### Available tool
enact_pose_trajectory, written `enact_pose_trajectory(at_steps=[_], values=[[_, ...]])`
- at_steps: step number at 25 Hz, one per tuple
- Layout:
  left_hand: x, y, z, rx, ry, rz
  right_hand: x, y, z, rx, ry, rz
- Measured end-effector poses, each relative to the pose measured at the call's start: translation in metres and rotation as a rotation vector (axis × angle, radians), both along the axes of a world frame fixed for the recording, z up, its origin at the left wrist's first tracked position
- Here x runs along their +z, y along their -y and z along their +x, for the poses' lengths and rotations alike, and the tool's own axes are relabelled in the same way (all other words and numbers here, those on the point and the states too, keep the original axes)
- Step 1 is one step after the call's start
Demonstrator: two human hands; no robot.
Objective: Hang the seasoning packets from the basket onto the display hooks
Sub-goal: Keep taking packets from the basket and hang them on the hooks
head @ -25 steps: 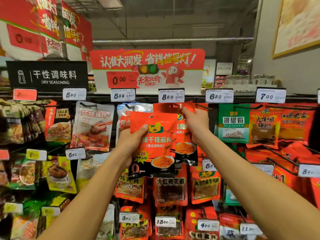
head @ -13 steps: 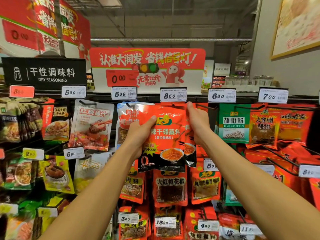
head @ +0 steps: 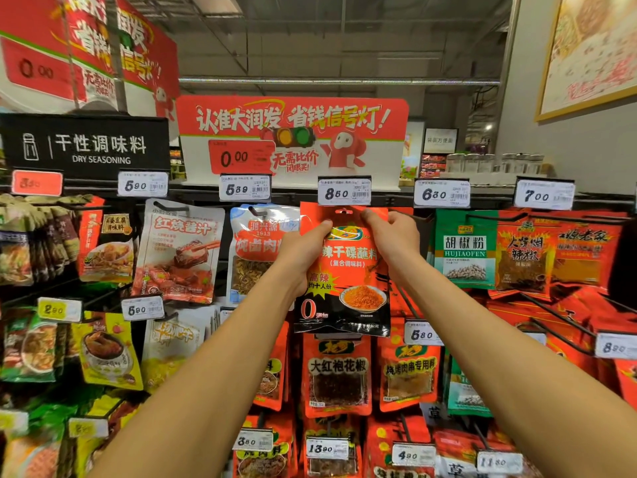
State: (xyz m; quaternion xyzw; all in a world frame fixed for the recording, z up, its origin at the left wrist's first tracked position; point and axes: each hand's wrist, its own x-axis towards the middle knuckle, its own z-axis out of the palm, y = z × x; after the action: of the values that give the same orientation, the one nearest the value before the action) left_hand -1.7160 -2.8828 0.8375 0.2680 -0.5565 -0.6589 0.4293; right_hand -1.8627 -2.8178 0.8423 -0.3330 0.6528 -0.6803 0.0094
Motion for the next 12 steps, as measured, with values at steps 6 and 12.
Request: enact_pose_trajectory(at_steps=[6, 12], values=[[-0.010, -0.002, 0.000, 0.016, 0.007, -0.012, -0.005, -0.005, 0.005, -0.047, -0.021, 0.031], [-0.069, -0.003, 0.032, 0.095, 0.203, -0.479, -0.062, -0.049, 0.027, 0.165, -0.113, 0.128]])
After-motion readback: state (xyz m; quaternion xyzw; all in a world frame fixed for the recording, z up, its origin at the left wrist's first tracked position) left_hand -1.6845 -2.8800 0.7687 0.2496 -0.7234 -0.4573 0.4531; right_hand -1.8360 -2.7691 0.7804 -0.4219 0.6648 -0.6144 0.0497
